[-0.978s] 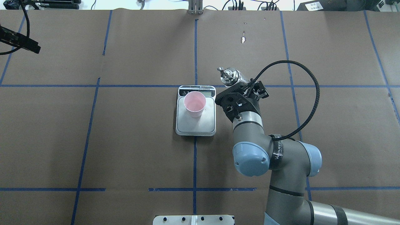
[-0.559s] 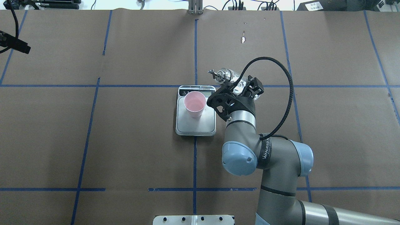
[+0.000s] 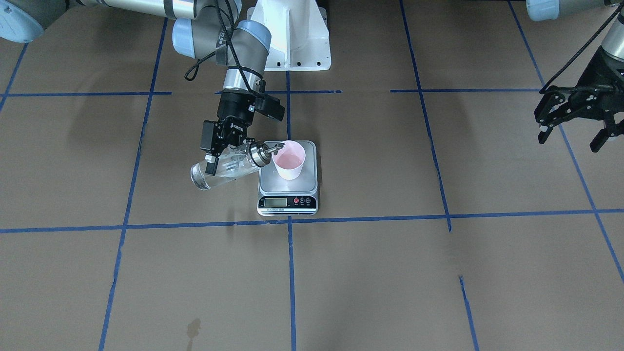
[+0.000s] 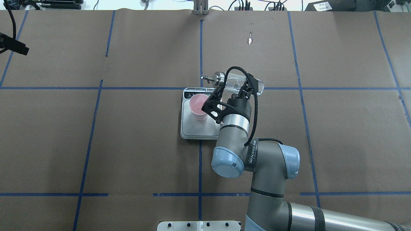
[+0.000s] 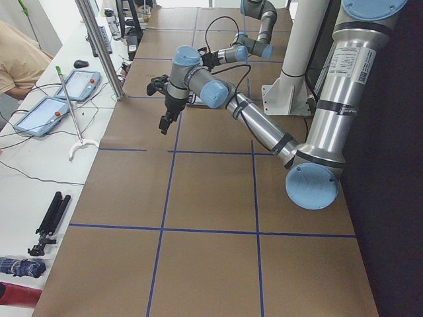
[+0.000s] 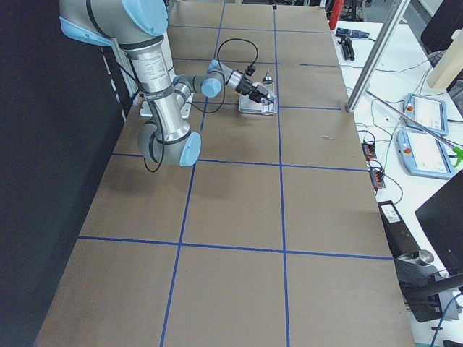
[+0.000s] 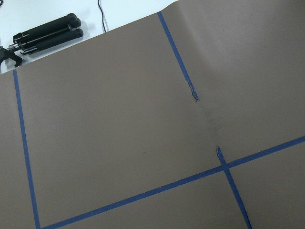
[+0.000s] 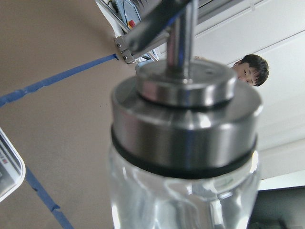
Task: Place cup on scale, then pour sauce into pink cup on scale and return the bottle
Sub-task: 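Tilt the bottle spout over the pink cup with the right gripper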
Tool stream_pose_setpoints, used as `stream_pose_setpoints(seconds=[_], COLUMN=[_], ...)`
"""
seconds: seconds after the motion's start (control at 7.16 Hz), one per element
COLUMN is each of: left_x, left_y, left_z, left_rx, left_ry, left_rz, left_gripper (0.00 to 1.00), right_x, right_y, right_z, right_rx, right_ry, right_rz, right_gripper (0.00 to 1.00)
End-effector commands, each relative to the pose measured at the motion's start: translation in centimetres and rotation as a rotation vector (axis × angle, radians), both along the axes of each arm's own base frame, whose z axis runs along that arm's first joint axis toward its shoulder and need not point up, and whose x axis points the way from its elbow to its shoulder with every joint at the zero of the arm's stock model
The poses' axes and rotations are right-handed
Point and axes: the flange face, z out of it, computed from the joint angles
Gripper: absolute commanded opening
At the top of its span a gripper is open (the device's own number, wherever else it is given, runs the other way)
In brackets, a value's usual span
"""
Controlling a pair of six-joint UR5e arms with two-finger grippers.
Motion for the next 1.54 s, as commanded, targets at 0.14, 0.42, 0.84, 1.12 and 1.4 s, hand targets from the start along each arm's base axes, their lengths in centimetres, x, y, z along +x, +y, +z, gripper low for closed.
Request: stream_pose_setpoints(seconds=[0.14, 0.42, 0.84, 1.12, 1.4], left_x=[0.0, 0.0, 0.0, 0.0, 0.0], left_y=[-0.1, 0.0, 0.0, 0.0, 0.0], left_z=[0.0, -0.1, -0.1, -0.1, -0.1], left_rx=[-0.002, -0.001, -0.001, -0.001, -0.002], left_ry=[0.000, 0.001, 0.001, 0.001, 0.001], left_rz=[0.000, 0.000, 0.000, 0.000, -0.001], left_gripper=[0.91, 0.91, 0.91, 0.91, 0.91], right_x=[0.1, 0.3, 0.4, 0.5, 0.3], right_y=[0.2, 0.5, 0.4, 0.3, 0.2], right_z=[0.7, 2.1, 1.6, 1.3, 1.9], right_rx=[0.051, 0.069, 0.097, 0.115, 0.127], right_ry=[0.142, 0.213, 0.337, 0.400, 0.458], right_rz=[-0.014, -0.018, -0.045, -0.049, -0.046], right_gripper=[0.00, 0.00, 0.00, 0.00, 0.00])
